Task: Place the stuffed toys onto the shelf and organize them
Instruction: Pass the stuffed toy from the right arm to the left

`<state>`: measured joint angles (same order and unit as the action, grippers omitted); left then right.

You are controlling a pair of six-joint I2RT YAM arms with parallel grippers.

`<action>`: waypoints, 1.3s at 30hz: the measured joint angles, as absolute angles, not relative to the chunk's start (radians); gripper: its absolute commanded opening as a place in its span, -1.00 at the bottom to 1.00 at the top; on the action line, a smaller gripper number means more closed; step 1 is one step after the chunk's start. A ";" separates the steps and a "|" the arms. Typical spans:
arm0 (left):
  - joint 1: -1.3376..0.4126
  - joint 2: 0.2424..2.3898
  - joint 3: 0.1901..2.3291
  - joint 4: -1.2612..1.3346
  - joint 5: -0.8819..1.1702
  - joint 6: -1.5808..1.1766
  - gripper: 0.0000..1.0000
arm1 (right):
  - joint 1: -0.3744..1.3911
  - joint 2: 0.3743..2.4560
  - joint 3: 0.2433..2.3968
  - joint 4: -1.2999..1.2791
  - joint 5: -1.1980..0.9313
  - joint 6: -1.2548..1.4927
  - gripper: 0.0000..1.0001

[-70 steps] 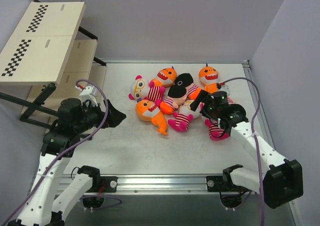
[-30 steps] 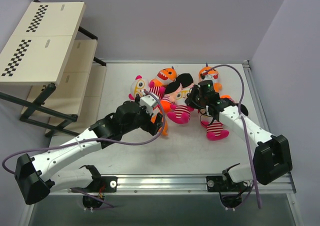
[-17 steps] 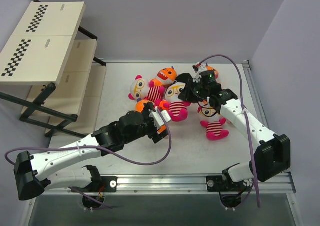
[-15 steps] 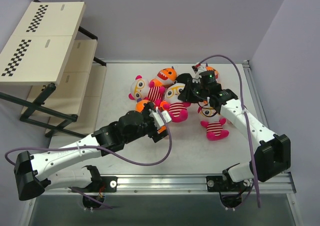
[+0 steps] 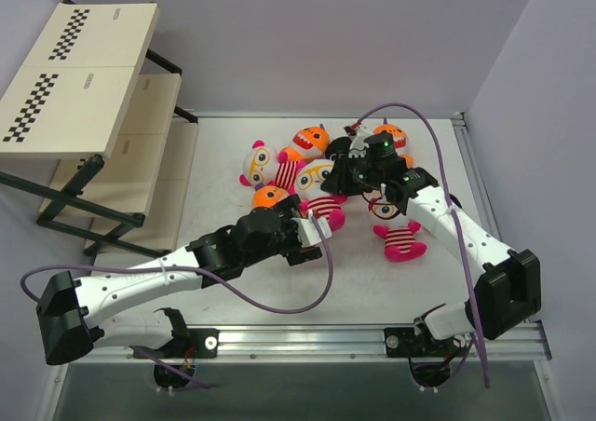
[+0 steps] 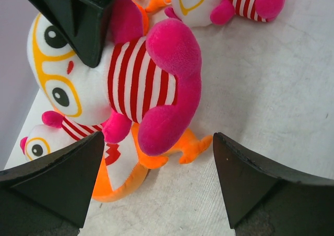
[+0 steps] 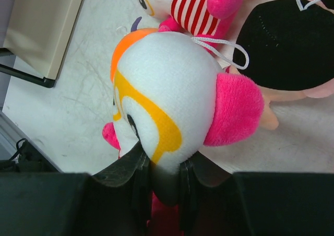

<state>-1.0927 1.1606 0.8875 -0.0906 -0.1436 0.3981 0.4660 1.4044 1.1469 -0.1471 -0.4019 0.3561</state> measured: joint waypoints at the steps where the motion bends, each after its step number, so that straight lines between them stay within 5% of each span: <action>1: -1.093 1.169 0.888 -0.091 -0.144 0.403 0.88 | 0.467 1.404 1.147 -0.143 -0.405 0.353 -1.00; 12: -1.093 1.234 0.888 -0.101 -0.146 0.413 1.00 | 0.473 1.403 1.148 -0.123 -0.420 0.336 -1.00; 27: -1.093 1.291 0.933 -0.126 -0.146 0.415 0.31 | 0.493 1.403 1.148 -0.105 -0.431 0.336 -1.00; 39: -1.093 1.295 0.934 -0.143 -0.154 0.410 0.32 | 0.498 1.403 1.148 -0.101 -0.441 0.336 -1.00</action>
<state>-1.0927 1.2945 0.9340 -0.1432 -0.1543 0.4103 0.4984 1.4029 1.1484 -0.1013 -0.4412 0.3355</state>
